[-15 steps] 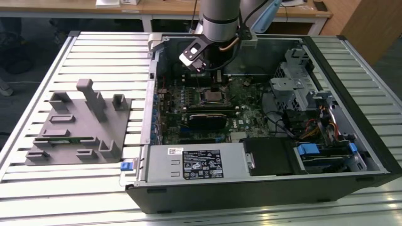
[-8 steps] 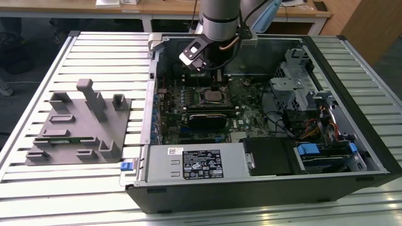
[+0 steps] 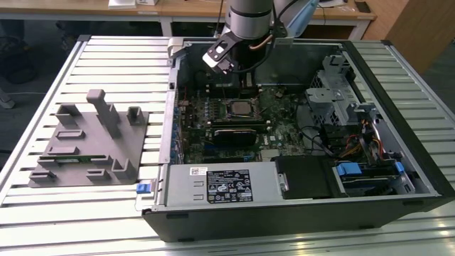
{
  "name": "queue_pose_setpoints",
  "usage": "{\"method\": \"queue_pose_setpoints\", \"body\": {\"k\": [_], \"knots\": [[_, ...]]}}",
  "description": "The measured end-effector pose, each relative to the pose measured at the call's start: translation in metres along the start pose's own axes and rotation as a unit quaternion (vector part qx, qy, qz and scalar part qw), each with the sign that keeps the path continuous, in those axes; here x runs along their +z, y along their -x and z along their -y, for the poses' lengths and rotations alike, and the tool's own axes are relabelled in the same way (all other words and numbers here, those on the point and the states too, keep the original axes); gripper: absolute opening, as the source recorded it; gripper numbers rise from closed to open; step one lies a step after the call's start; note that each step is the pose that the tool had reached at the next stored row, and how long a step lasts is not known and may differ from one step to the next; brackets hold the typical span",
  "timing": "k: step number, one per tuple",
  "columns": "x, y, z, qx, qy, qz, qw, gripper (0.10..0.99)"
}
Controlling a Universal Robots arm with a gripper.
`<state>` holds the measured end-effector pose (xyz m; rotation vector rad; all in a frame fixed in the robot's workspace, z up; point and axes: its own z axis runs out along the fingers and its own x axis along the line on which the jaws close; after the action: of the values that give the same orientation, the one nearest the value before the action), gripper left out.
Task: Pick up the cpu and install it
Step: 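Close the cpu cover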
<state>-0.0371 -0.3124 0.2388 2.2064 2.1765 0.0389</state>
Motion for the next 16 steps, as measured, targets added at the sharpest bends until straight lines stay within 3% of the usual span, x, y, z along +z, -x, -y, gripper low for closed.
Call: {"method": "queue_pose_setpoints", "body": {"k": [10, 16], "knots": [[-0.0375, 0.0005, -0.0018, 0.000, 0.0000, -0.0002, 1.0000, 0.106], [-0.0405, 0.0077, -0.0021, 0.001, 0.0000, -0.0028, 1.0000, 0.106]]}}
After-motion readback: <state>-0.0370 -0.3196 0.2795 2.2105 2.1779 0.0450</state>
